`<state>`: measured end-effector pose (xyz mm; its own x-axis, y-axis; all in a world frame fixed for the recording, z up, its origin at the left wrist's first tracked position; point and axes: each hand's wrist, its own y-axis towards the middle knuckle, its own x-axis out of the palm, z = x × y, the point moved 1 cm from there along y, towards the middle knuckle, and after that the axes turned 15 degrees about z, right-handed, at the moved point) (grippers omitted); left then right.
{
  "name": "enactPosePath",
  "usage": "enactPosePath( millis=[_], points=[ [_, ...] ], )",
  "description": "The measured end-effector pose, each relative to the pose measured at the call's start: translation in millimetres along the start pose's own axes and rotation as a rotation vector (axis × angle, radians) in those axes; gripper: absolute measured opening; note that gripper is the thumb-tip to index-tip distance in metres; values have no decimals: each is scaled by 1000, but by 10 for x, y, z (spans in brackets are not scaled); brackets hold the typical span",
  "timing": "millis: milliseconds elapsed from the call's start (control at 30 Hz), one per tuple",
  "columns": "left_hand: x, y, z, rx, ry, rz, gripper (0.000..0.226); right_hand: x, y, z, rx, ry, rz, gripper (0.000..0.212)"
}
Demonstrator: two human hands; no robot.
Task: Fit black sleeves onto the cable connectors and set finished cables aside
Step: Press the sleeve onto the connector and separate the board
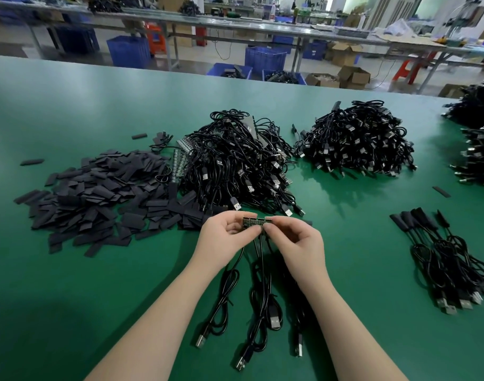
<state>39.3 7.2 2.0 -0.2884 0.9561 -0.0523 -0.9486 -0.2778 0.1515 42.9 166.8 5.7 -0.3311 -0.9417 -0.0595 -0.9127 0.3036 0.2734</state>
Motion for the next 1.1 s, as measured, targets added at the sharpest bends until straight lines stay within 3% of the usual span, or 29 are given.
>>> enactPosePath(
  millis=[167,533,1100],
  points=[
    [28,-19,-18,-3,21,24,13,-5,32,41,69,-35,15,18],
    [103,-58,-18,39,148,137,15,48,-14,62,-12,-119,88,20],
    [162,-102,-44,68,255,157,14,57,-68,54,-20,-145,126,23]
  ],
)
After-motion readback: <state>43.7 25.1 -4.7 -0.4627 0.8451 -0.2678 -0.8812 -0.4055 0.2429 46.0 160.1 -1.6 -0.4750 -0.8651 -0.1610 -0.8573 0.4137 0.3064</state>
